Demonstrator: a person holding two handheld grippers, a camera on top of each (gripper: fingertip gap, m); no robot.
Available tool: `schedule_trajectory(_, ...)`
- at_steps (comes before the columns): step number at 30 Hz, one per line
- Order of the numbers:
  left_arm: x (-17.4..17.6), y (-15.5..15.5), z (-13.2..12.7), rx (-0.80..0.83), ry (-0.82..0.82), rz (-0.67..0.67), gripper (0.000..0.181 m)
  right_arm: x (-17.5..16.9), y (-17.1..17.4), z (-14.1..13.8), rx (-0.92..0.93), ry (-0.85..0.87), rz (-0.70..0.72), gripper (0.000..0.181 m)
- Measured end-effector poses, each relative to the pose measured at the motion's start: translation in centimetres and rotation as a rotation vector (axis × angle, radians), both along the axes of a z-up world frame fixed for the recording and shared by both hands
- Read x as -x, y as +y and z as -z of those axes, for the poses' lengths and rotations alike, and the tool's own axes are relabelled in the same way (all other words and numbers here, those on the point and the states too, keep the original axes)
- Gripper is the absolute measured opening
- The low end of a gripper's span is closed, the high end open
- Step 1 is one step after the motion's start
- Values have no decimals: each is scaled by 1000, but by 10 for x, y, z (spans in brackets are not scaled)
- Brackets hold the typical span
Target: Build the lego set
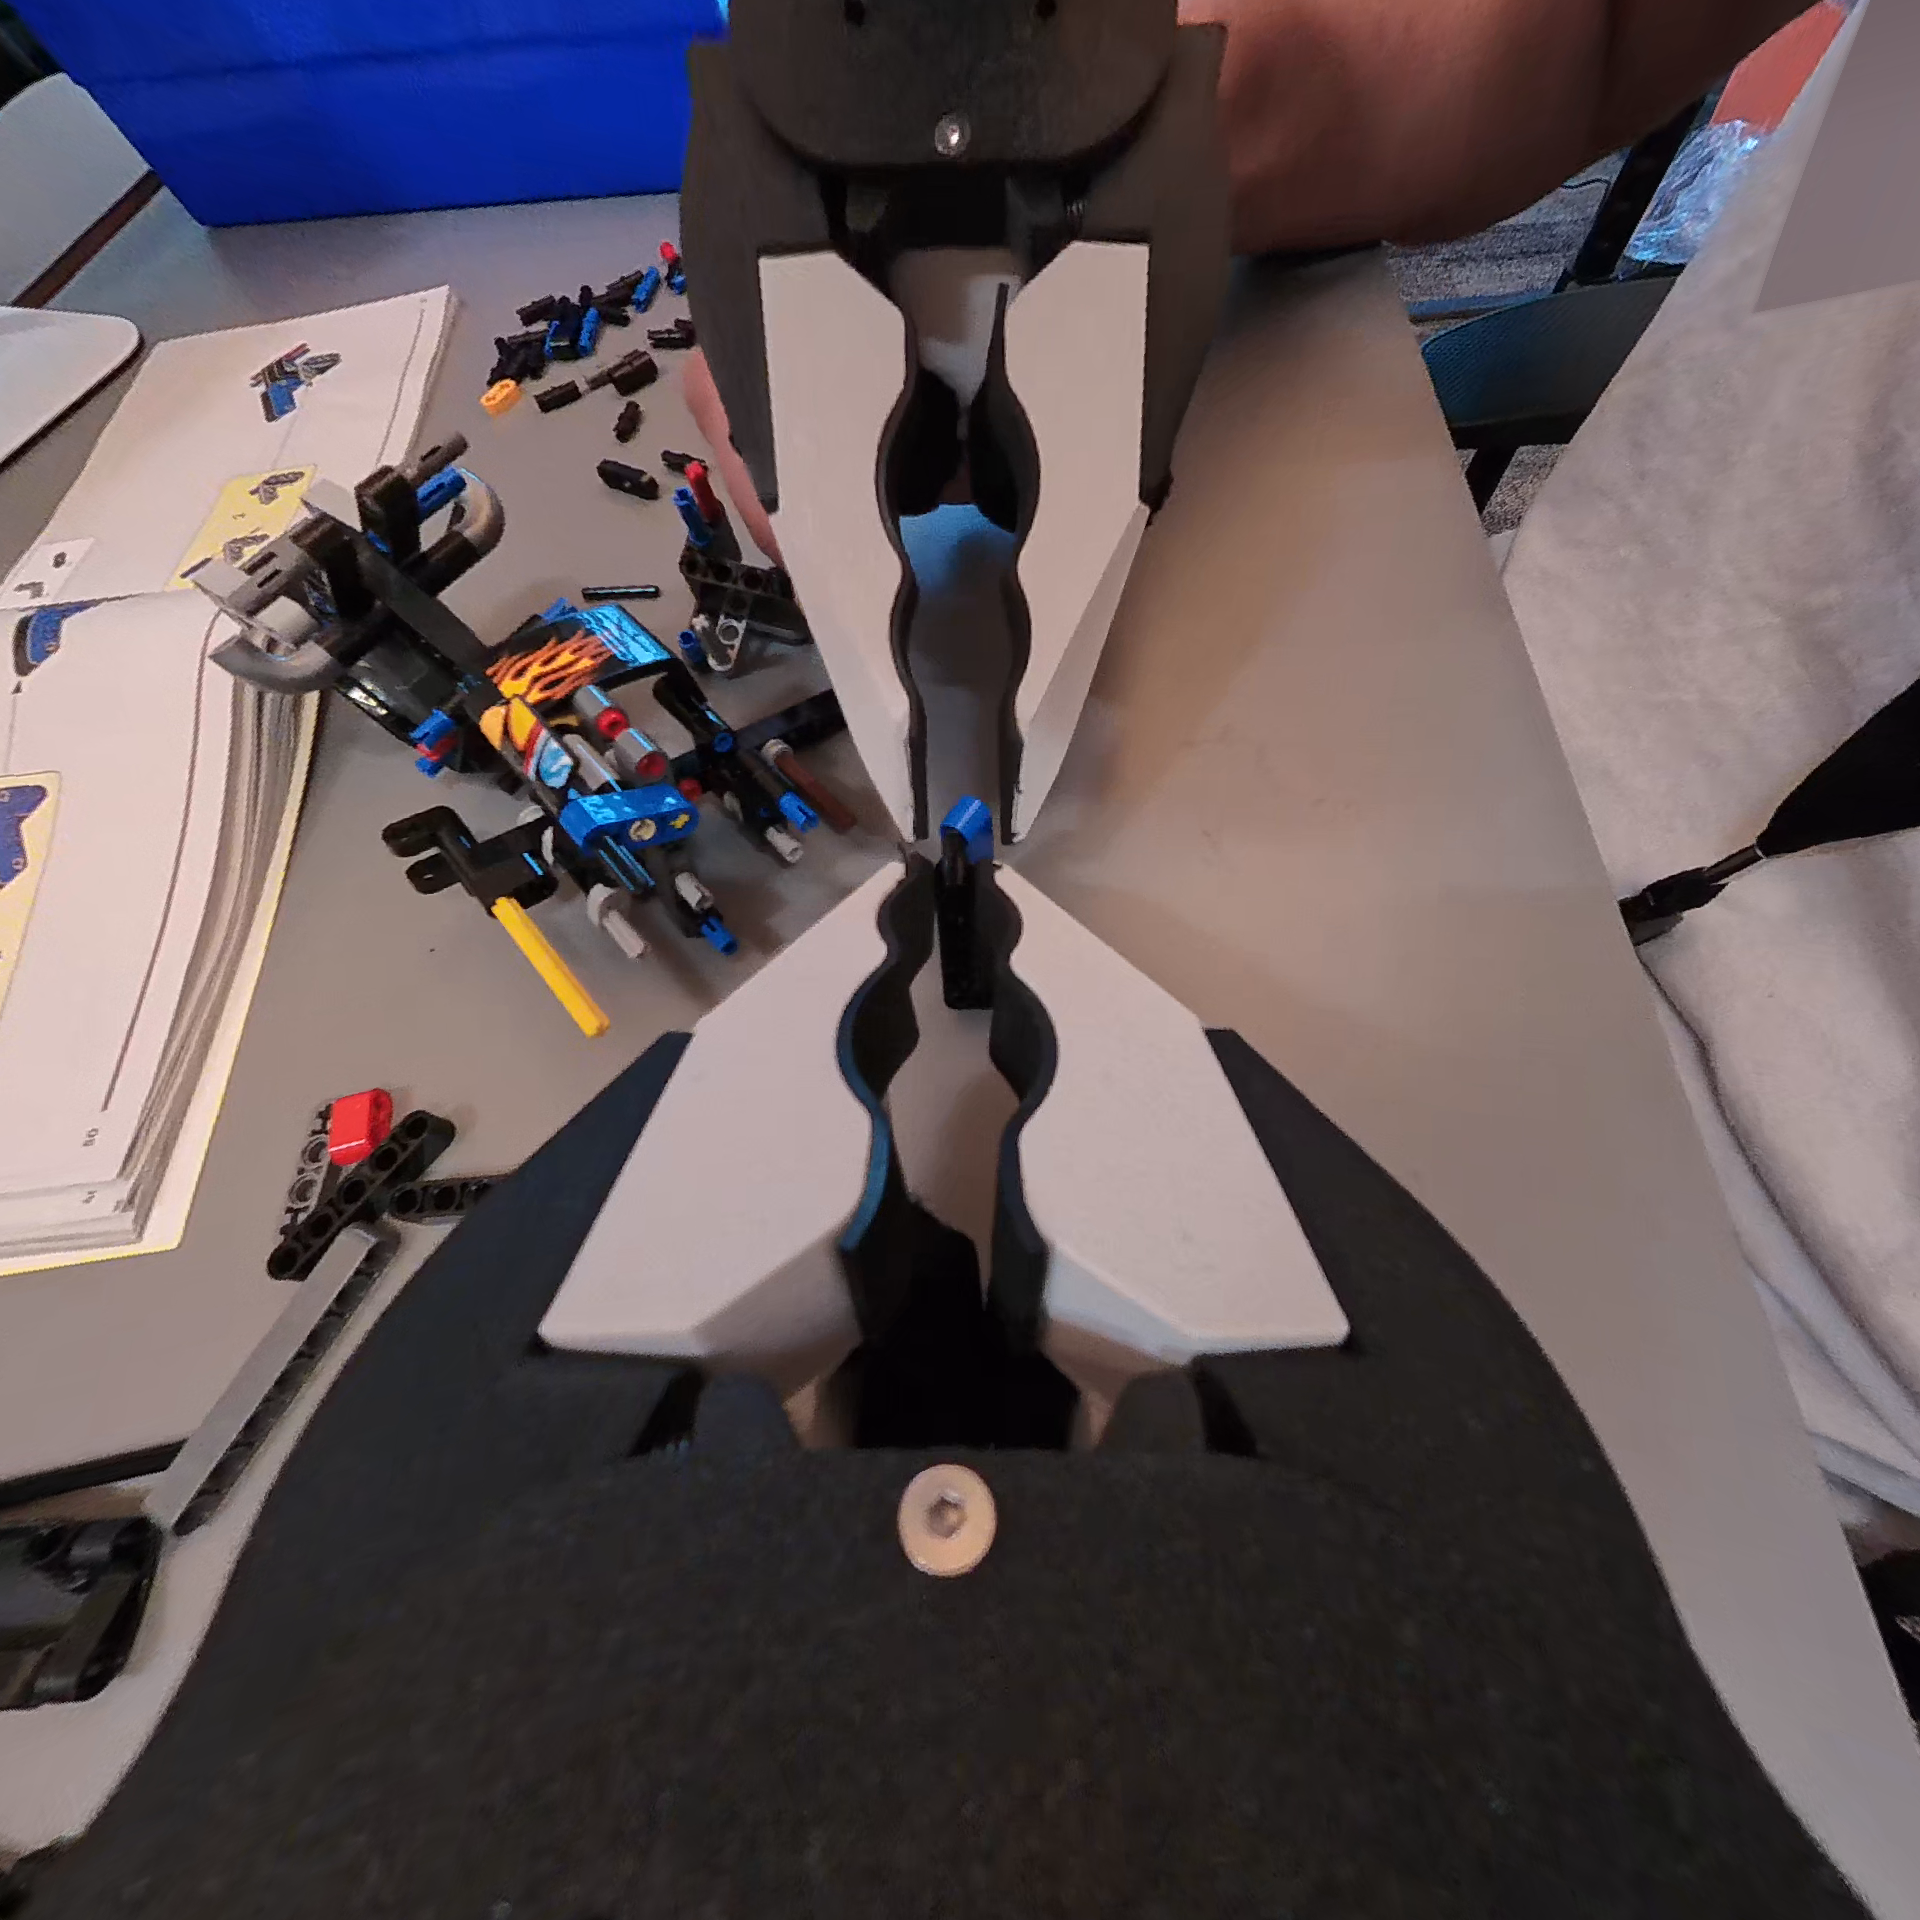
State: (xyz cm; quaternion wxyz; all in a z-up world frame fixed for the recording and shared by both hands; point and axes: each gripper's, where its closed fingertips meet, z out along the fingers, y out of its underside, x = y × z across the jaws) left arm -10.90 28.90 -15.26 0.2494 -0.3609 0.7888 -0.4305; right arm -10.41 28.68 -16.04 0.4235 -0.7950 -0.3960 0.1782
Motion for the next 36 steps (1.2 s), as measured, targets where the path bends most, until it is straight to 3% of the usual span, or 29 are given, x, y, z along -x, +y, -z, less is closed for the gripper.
schedule_trajectory(12,0,2,1,-3,6,-8,5,0,-2,-3,101,59,69,27)
schedule_trajectory(20,1,3,1,2,12,-9,5,-1,3,1,65,-36,149,7)
schedule_trajectory(30,2,0,-7,60,-1,1,5,4,-1,-5,-71,-58,8,6)
schedule_trajectory(36,2,-2,-8,33,-20,12,5,3,0,-7,-92,-106,19,7)
